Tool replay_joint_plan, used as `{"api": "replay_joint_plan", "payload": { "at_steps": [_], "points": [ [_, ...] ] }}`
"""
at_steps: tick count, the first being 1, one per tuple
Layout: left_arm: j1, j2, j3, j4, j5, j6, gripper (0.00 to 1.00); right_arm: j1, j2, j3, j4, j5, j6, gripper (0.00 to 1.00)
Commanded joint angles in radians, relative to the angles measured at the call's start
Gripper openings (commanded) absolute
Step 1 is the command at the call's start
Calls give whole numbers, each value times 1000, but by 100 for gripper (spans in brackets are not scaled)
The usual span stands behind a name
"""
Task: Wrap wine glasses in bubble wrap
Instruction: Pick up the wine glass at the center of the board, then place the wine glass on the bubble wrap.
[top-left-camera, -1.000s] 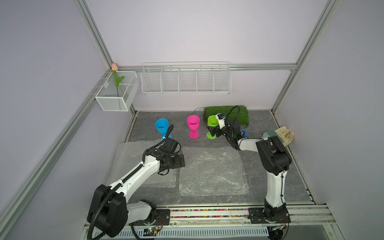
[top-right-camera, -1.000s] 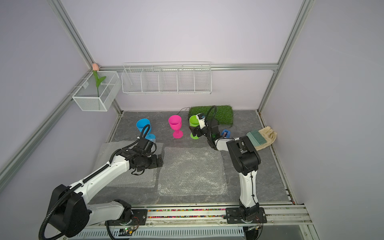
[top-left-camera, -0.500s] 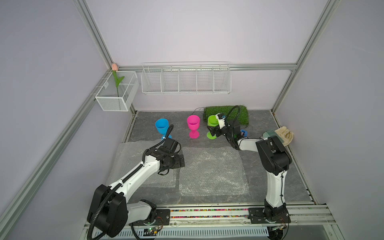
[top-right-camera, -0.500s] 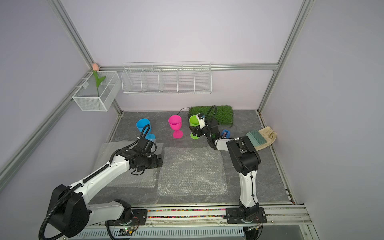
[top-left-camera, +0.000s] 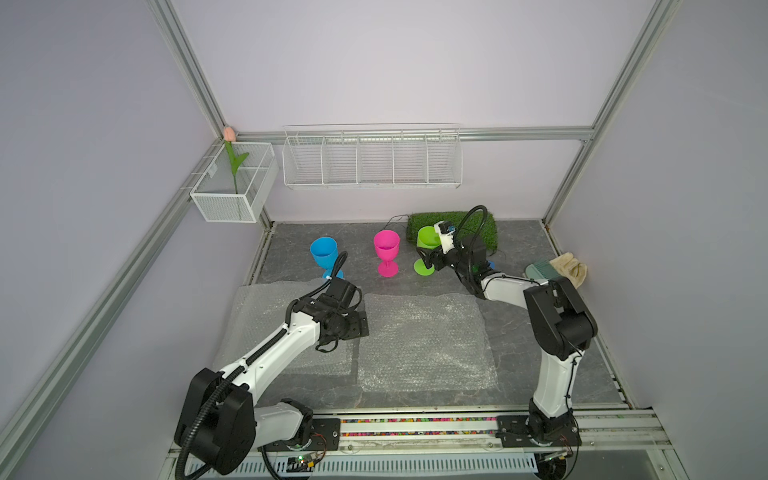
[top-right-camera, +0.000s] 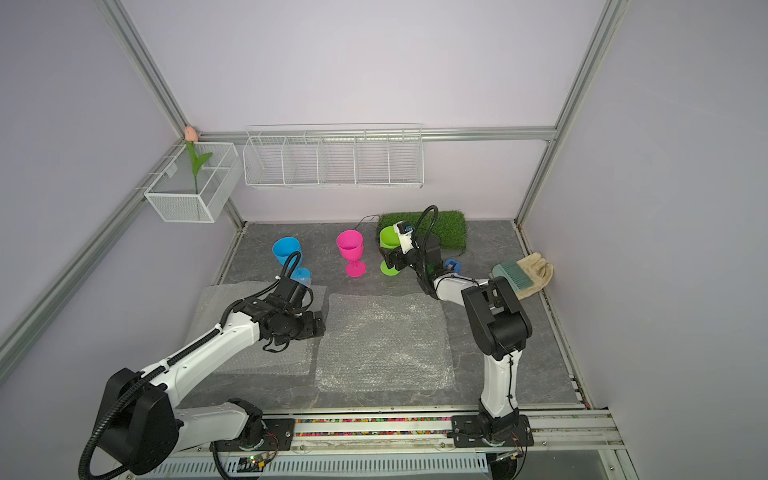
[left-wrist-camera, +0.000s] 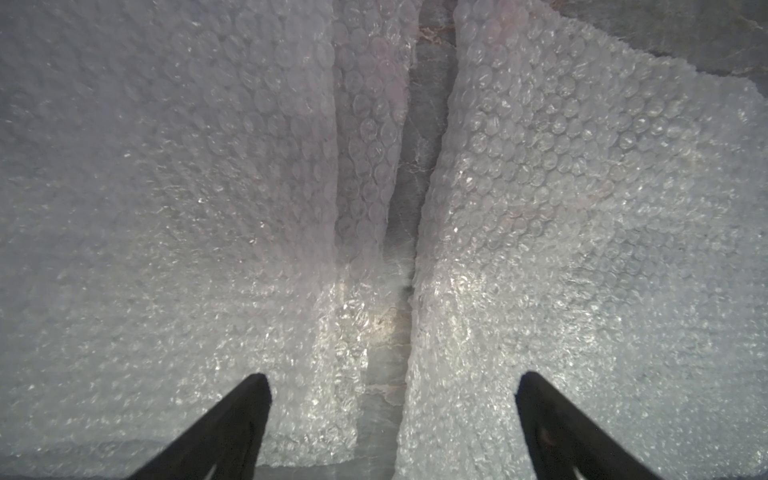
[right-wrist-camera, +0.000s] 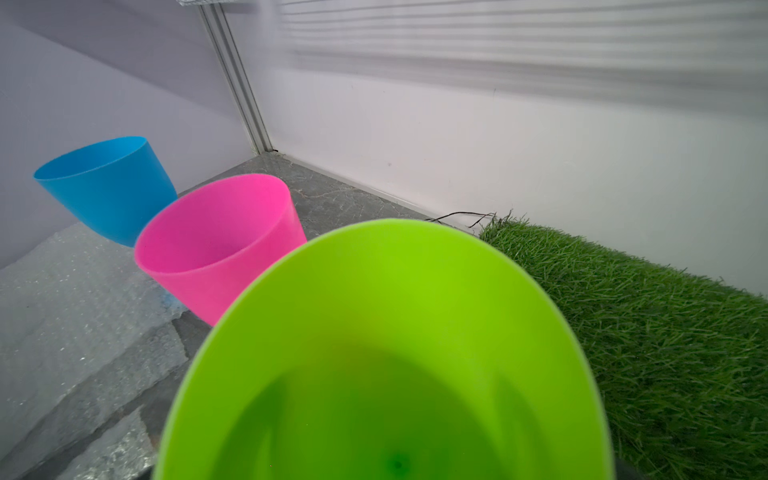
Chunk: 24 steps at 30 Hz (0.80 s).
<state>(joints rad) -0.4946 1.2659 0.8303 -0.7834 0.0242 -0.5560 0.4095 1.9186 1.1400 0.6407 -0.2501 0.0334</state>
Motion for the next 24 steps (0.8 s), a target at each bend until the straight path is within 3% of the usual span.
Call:
{"api": "replay_joint_plan", "payload": {
  "at_steps": [1, 8, 17, 24],
  "points": [
    [5, 0, -20, 18, 3, -9, 93, 15, -87, -32, -78, 6, 20, 83],
    [5, 20, -50, 63, 21, 5, 92, 43, -243, -59, -350, -20, 83, 82],
    [23, 59, -103, 178, 137, 23, 88, 104, -375, -22, -832, -212, 345, 76],
    [45, 71, -175, 293, 248, 2, 71, 187, -359, -12, -1010, -417, 543, 75]
  ]
}}
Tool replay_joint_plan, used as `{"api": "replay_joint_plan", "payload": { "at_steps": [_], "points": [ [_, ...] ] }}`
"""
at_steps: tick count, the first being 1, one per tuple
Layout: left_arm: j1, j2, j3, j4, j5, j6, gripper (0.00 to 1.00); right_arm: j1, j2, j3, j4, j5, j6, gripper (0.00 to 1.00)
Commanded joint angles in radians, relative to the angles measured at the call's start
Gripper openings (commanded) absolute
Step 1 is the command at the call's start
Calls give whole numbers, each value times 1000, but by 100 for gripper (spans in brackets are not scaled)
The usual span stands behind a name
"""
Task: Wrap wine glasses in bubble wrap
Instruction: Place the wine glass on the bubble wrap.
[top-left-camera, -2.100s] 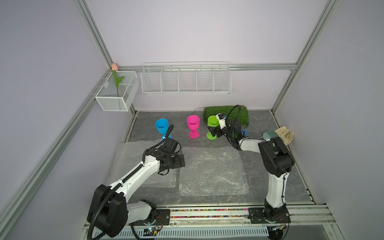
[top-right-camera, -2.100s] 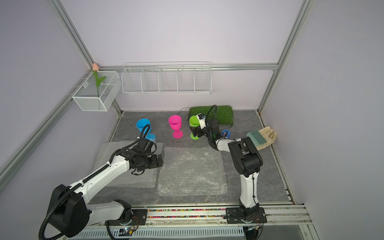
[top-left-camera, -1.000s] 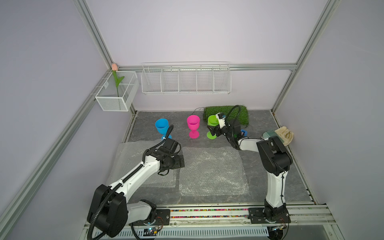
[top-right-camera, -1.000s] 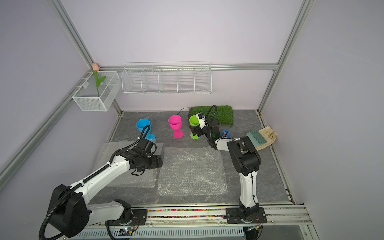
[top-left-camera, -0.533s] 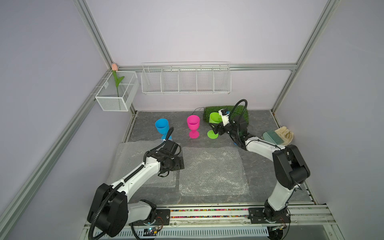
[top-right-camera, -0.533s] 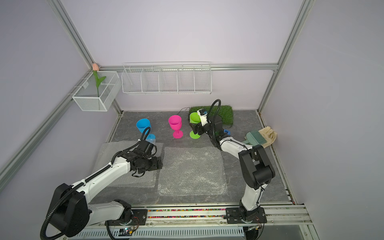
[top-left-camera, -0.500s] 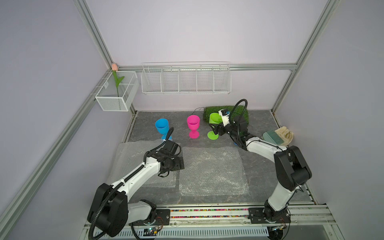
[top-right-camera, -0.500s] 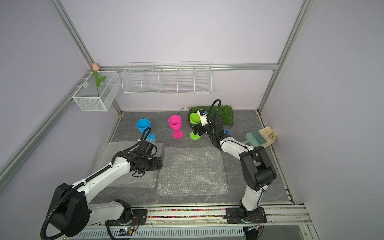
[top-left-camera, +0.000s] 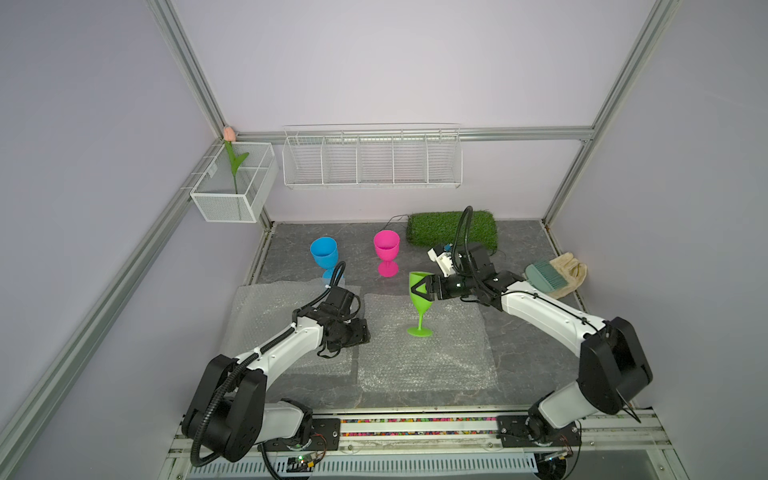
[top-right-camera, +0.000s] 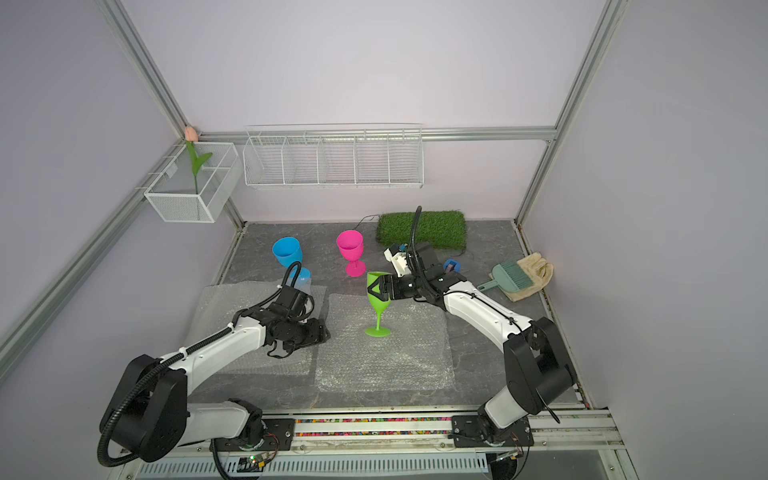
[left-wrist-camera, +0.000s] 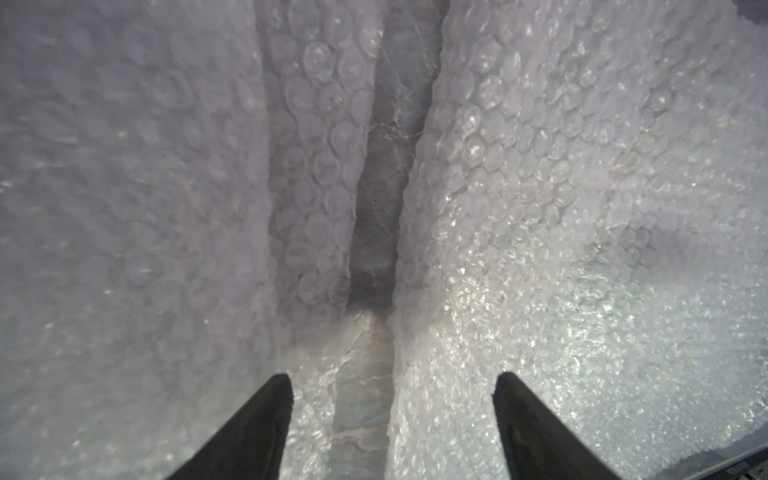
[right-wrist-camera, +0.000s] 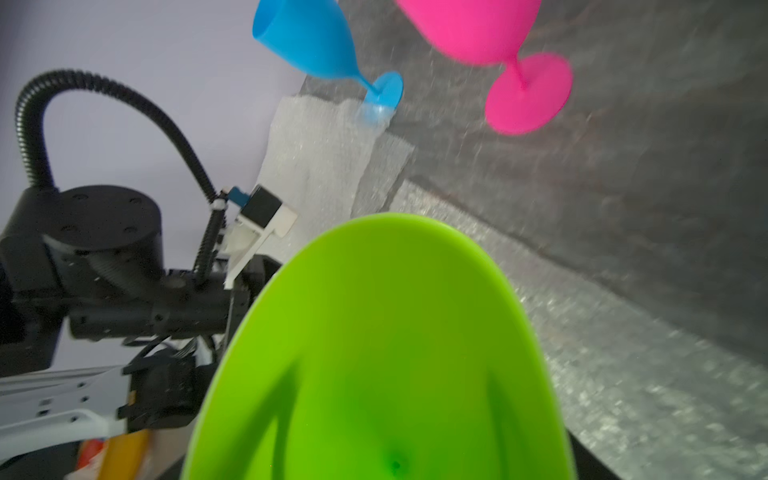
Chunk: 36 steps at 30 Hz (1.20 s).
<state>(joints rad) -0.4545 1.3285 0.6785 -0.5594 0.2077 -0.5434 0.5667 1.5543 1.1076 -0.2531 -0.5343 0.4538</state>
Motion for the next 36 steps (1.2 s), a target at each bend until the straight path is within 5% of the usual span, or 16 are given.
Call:
{"api": "replay_joint_plan", "payload": {
  "at_steps": [1, 24, 36],
  "points": [
    [4, 7, -34, 80, 73, -14, 67, 44, 22, 29, -134, -156, 137, 74],
    [18, -47, -116, 159, 105, -4, 5, 217, 441, 260, -142, -251, 308, 66],
    [22, -38, -103, 158, 122, 20, 0, 240, 543, 307, -210, -168, 280, 66]
  ]
}}
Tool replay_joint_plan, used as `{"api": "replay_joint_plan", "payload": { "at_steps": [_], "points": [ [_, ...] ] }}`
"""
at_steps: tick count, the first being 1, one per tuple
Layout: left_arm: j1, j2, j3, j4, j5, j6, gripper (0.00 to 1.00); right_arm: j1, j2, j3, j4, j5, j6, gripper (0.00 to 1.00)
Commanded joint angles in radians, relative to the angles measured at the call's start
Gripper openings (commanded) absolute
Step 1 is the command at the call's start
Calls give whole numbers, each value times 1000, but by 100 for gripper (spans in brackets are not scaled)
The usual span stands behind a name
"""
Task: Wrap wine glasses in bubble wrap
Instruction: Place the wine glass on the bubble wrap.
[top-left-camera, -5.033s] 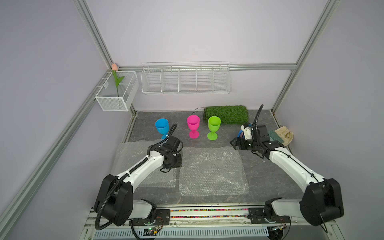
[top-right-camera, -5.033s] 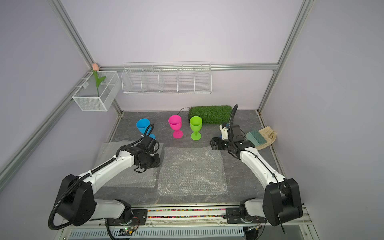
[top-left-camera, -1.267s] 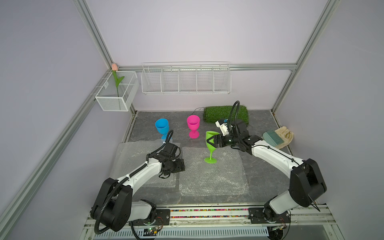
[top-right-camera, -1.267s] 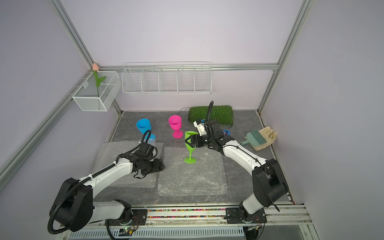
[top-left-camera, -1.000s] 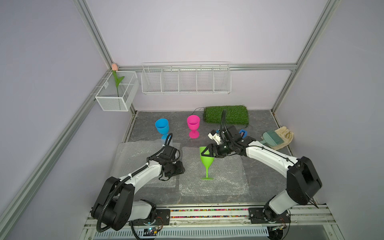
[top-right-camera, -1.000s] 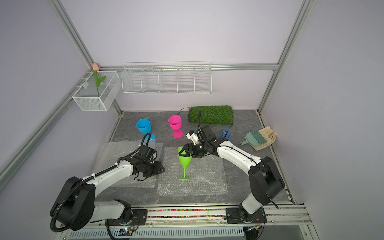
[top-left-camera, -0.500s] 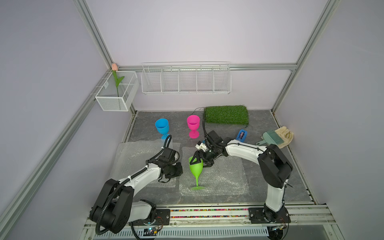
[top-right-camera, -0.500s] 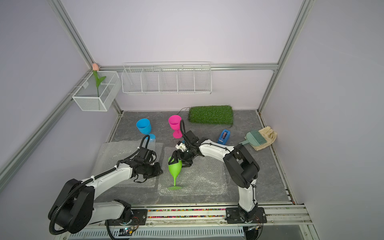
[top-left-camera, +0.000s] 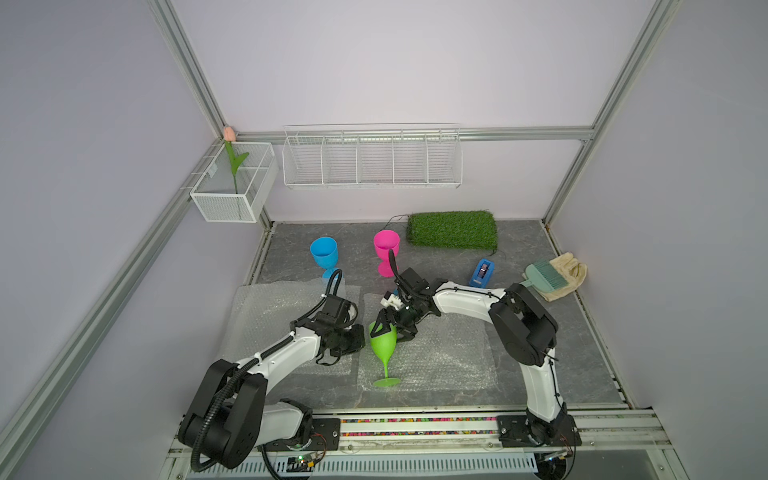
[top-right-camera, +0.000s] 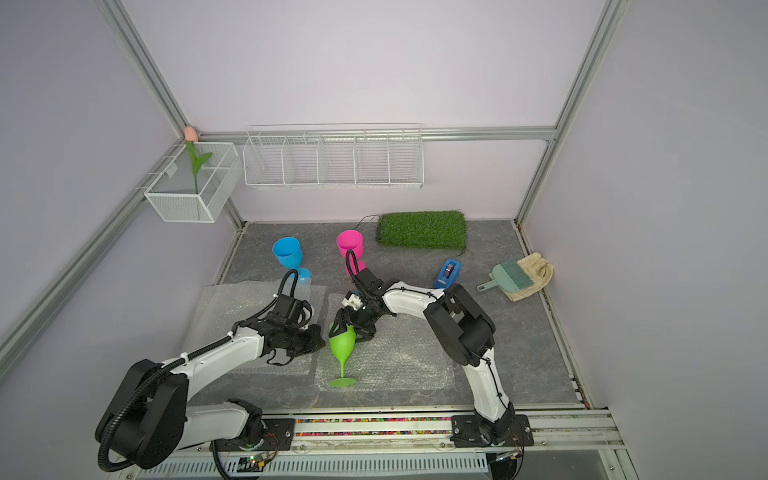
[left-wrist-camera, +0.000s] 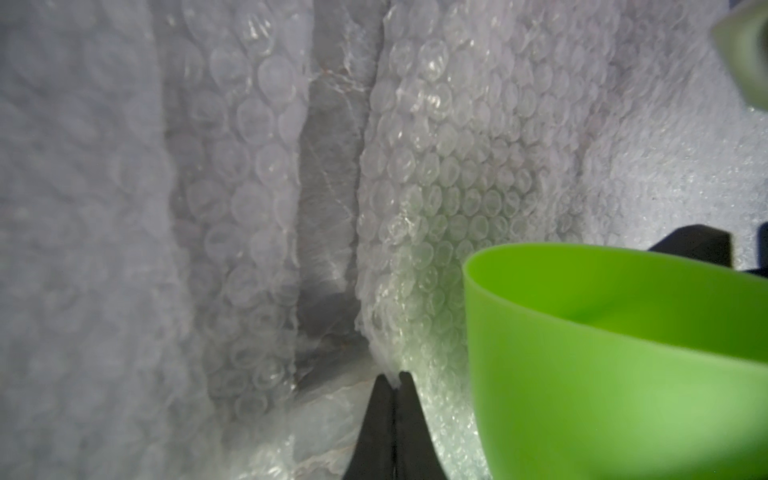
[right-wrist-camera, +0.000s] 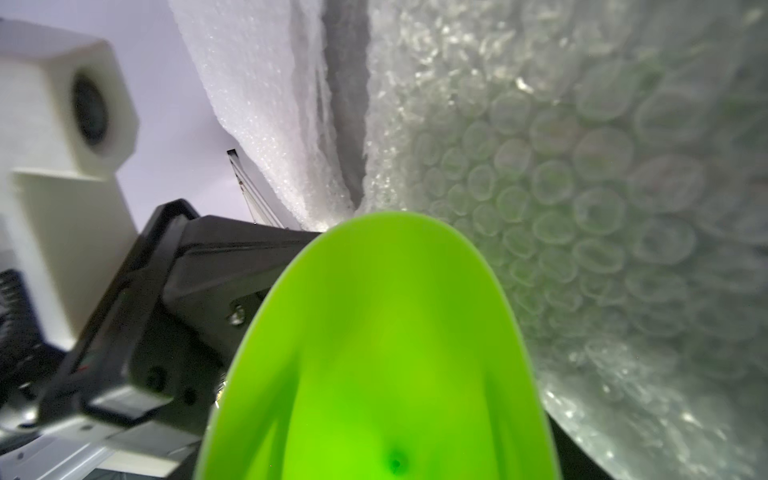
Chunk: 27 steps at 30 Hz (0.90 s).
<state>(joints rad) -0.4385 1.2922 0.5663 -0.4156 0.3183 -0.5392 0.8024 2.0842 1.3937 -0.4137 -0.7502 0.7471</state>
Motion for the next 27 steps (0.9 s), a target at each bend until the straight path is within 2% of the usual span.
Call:
{"api": "replay_joint_plan", "payload": {
  "at_steps": [1, 9, 11, 19, 27],
  "points": [
    [6, -4, 9, 13, 13, 17, 0, 4, 13, 19, -50, 62, -13, 69],
    [6, -12, 9, 1, 27, 33, 0, 1, -32, 16, -82, 129, -19, 100],
    [6, -17, 9, 0, 25, 34, 0, 2, -51, 15, -87, 138, -17, 89],
    [7, -21, 15, -5, 32, 36, 0, -16, -131, -8, -92, 150, 14, 89],
    [6, -26, 34, -25, 42, 43, 0, -46, -220, -37, -149, 176, -21, 89]
  ]
}}
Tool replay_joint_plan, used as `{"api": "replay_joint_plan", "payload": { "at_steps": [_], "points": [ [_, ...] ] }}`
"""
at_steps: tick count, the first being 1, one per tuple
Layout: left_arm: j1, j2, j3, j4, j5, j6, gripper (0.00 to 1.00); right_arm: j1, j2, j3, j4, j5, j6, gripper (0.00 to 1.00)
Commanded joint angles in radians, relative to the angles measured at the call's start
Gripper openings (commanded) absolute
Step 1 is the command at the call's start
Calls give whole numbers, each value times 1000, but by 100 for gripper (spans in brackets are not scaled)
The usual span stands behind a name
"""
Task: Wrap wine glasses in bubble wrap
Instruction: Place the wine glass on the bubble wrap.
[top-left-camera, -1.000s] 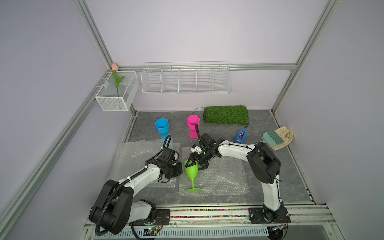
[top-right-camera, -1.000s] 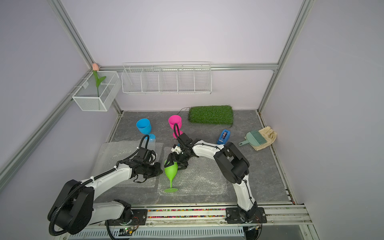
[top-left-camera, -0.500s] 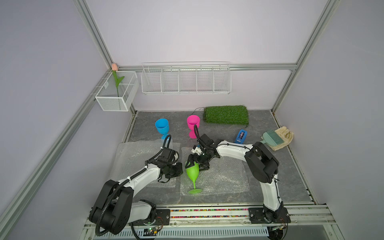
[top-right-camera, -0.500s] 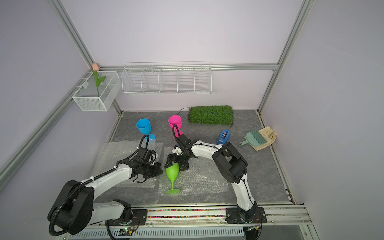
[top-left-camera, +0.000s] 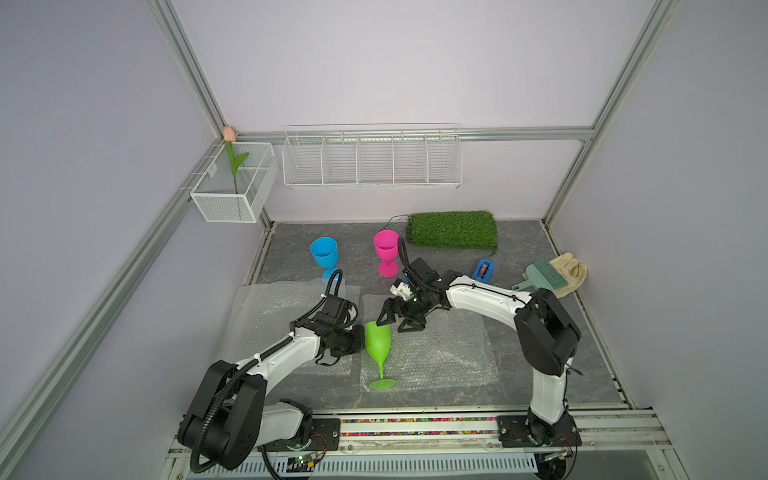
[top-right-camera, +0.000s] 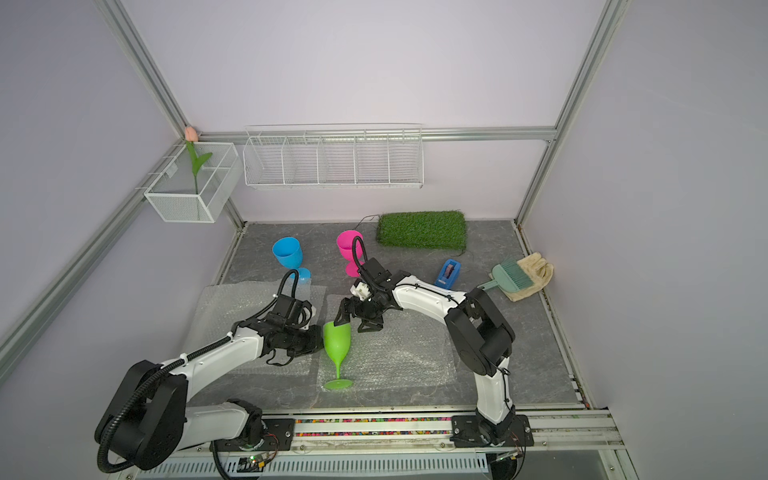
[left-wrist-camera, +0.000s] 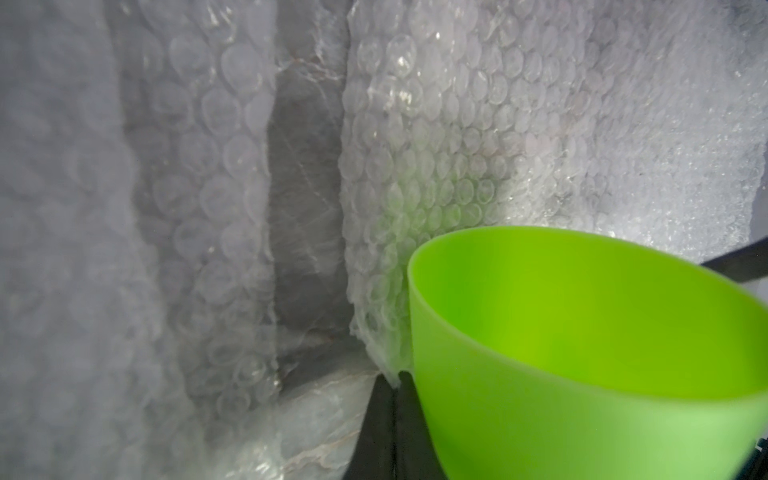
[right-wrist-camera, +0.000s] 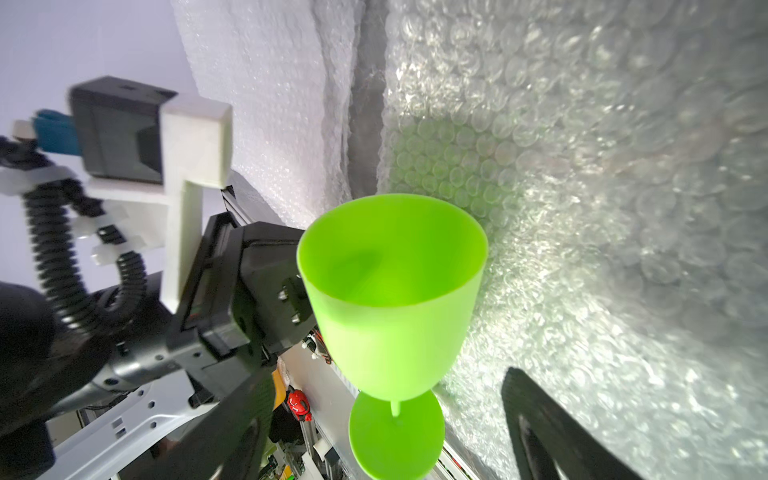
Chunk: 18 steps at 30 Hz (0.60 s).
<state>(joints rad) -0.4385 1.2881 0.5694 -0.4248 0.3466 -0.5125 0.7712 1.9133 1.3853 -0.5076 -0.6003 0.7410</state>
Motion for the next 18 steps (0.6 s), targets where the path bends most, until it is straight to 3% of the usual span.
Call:
{"api": "replay_joint_plan", "payload": {
  "at_steps": [1, 5, 12, 18],
  "points": [
    [6, -25, 36, -22, 17, 19, 0, -19, -63, -39, -62, 33, -22, 89],
    [6, -36, 53, -38, 43, 30, 0, -32, -99, -82, -104, 76, -59, 99],
    [6, -28, 81, -37, 106, 44, 0, -33, -115, -179, -105, 96, -84, 57],
    [0, -27, 110, -34, 149, 41, 0, -33, -99, -202, -96, 116, -96, 44]
  ]
}}
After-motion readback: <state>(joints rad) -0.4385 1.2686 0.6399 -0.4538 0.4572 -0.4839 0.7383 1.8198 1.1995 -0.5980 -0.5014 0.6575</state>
